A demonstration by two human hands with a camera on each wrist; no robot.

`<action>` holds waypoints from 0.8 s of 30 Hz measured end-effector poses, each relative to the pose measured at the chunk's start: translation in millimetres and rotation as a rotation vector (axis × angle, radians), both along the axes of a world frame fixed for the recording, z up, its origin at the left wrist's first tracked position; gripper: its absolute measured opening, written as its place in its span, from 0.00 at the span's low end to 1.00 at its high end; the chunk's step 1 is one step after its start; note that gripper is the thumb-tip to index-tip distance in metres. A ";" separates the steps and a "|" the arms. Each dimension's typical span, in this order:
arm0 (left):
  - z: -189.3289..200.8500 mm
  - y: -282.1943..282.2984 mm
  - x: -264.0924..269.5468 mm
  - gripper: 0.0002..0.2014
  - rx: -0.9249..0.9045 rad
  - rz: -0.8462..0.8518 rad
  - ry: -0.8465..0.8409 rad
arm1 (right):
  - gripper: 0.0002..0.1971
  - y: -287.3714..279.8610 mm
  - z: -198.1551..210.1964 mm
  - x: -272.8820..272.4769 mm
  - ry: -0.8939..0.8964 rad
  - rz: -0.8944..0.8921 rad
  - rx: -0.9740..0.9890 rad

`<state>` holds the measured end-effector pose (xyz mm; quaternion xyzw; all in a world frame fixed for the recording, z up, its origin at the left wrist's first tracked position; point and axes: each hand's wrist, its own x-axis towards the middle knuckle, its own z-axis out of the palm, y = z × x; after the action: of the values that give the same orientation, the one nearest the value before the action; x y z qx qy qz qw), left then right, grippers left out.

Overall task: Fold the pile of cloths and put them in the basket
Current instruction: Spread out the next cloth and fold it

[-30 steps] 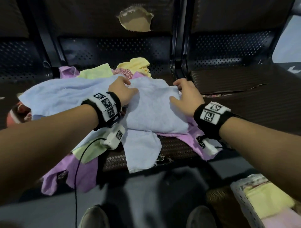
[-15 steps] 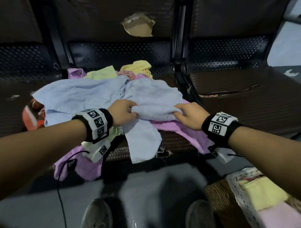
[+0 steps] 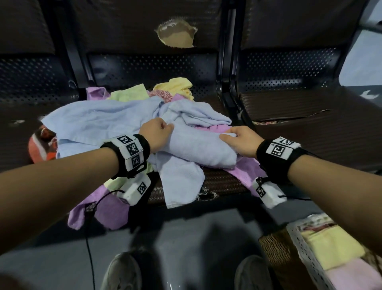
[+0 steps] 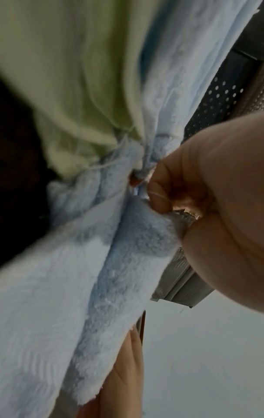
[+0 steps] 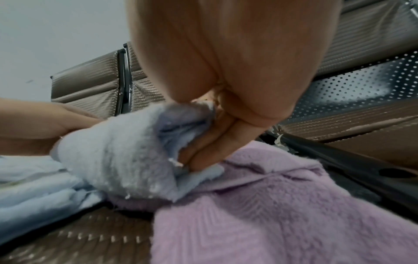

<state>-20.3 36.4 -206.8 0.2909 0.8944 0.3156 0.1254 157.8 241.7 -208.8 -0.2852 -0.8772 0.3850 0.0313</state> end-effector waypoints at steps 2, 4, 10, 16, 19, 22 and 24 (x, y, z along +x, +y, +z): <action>-2.1 0.5 -3.1 0.24 -0.124 0.031 -0.023 | 0.16 1.5 -7.3 -5.4 -0.075 -0.039 0.056; -3.3 2.9 -3.3 0.32 -0.184 0.069 -0.179 | 0.16 1.2 -12.5 -8.7 -0.132 -0.070 0.104; -1.0 10.4 0.5 0.28 -0.169 0.025 -0.237 | 0.17 -4.6 -7.3 -11.1 -0.241 -0.034 0.210; 42.2 37.6 32.0 0.17 0.216 -0.106 -0.198 | 0.29 -7.4 45.6 -5.6 -0.150 0.199 0.140; 76.7 57.2 57.8 0.13 0.402 -0.230 -0.233 | 0.21 -20.7 79.5 2.6 0.109 0.267 -0.082; 110.8 77.8 83.1 0.12 0.532 -0.335 -0.241 | 0.13 -18.7 97.0 34.9 0.293 0.134 -0.155; 123.4 93.4 100.6 0.14 0.573 -0.378 -0.334 | 0.11 -6.8 98.7 68.7 0.389 -0.007 -0.211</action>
<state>80.3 129.8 -83.5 0.4185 0.6679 0.5672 0.2388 226.4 235.0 -110.1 -0.2103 -0.8086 0.5222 0.1711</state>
